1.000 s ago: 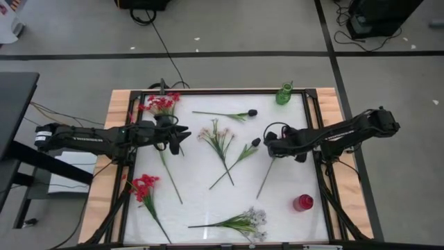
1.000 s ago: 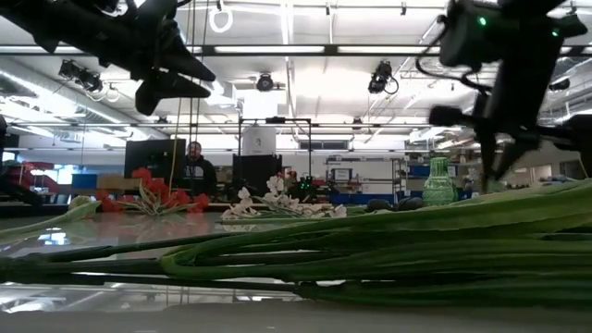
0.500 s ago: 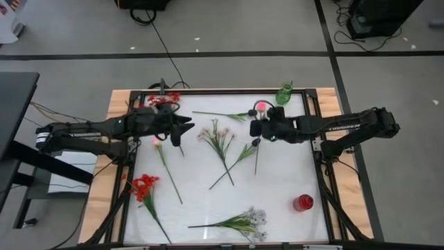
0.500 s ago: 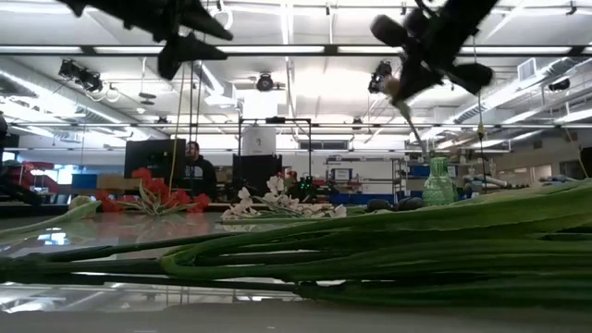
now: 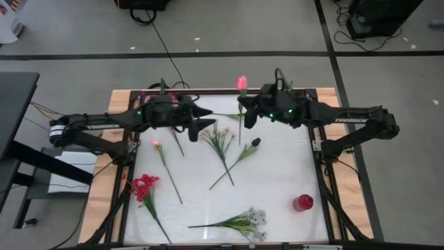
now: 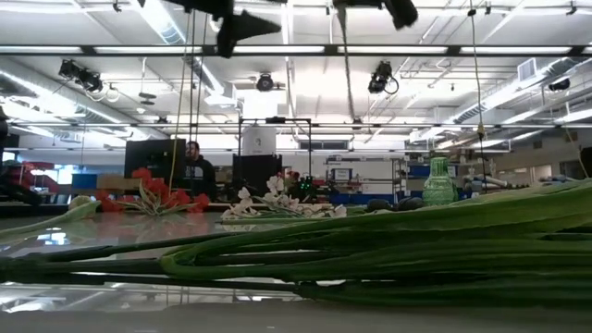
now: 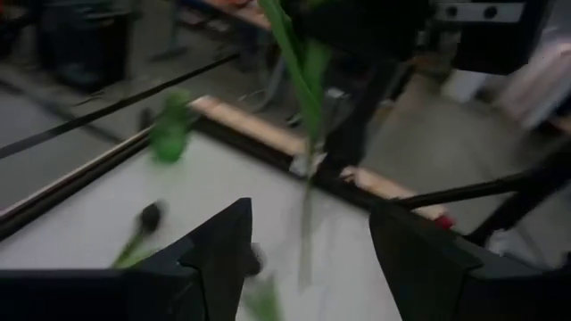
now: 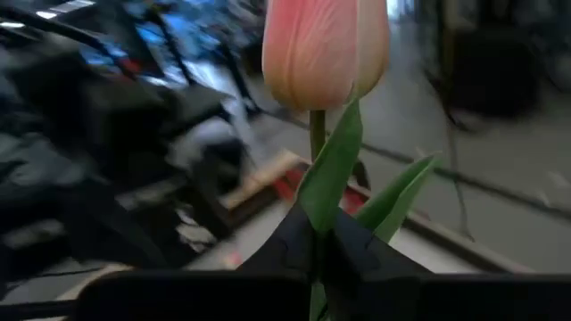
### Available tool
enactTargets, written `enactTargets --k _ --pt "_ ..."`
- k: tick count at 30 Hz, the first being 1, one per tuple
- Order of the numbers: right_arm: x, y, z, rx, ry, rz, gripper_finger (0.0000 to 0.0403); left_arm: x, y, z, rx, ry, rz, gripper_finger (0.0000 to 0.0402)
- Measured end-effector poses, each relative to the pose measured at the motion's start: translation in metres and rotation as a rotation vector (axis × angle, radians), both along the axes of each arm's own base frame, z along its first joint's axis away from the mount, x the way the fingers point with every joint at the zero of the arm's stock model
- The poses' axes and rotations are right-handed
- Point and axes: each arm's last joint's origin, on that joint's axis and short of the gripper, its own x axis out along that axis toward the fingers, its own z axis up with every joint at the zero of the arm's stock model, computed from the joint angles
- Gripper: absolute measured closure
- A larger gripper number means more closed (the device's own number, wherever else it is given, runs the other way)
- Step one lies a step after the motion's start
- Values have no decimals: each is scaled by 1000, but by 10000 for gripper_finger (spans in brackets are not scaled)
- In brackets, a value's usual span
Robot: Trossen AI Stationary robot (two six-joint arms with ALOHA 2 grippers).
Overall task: Sort flowers into vase by color
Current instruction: Put the right pink flower into the green vase
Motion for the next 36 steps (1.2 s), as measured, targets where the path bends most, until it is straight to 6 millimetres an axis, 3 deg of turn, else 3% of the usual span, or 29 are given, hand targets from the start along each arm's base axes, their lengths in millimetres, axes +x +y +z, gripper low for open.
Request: enactTargets --k 6,16,28,36 --pt "2 3 18 -91 -74 143 384 25 3 -4 10 -126 -63 168" --pt "3 6 20 -125 -84 255 384 54 -2 -20 25 -211 -172 187" --pt "3 8 20 -145 -80 307 384 67 1 -30 30 -241 -170 235" --pt "4 8 20 -145 -84 331 384 79 1 -15 91 -261 -188 277"
